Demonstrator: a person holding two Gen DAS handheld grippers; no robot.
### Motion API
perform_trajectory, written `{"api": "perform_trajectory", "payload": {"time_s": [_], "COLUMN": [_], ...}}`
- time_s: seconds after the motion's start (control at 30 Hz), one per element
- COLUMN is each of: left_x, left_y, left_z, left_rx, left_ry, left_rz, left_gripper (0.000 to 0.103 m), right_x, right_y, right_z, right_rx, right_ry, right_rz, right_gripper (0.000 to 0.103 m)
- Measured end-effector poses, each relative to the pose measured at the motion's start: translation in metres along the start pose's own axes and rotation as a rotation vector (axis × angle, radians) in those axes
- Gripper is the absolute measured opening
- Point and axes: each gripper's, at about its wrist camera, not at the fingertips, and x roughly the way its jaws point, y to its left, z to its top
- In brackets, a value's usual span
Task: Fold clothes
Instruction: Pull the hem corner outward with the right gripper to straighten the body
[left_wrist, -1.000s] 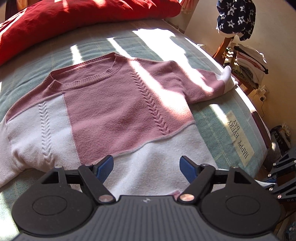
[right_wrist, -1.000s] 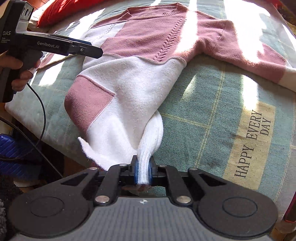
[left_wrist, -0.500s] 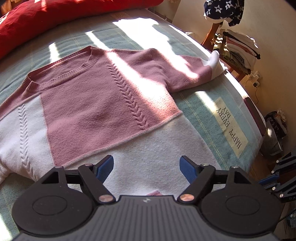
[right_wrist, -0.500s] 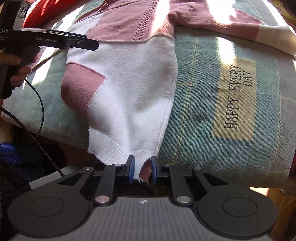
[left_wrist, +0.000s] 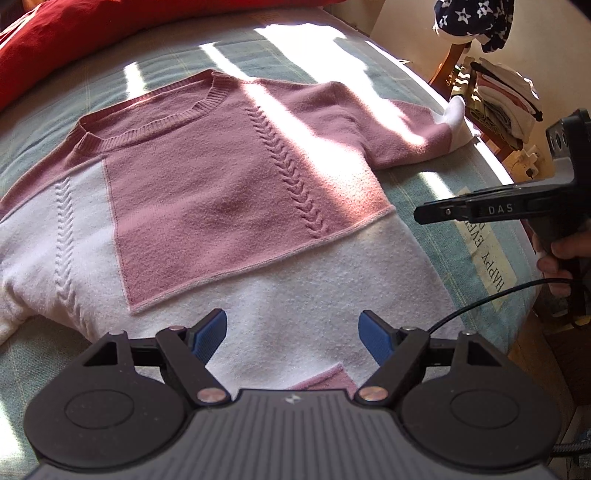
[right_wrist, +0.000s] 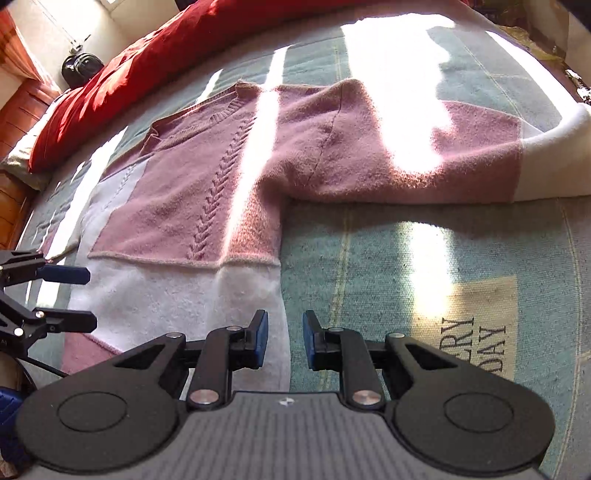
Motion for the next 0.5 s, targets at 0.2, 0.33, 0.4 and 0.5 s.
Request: {"api": "perform_trajectory", "payload": {"time_s": [0.2,0.33,0.4,0.5], "left_x": [0.003,0.006,0.007,0.009], "left_y": [0.007,0.012,0.013,0.011], "left_z": [-0.001,0.0,0.001,0.004], "left_rx": [-0.033,-0.051,-0.057,-0.05], "left_ry": [-0.002,-0.001,-0.001,-0.004], "left_rz": [0.004,0.01,0.011,0.004], "left_gripper": [0.079,0.079,0.079,0.079], "right_x": [0.044,0.052,0.053,0.053], "right_y": [0.006,0.025,0.031,0.042], "right_z": [0.02,0.013,0.01,0.009], "right_rx": [0.014,-0.018,-0.019,-0.017], "right_ry": [-0.005,-0.033,-0.044,-0.034], "right_rz": [0.0,-0.086,-0.127,-0.151], "right_gripper": [0.032,0.038,0.038,0.038]}}
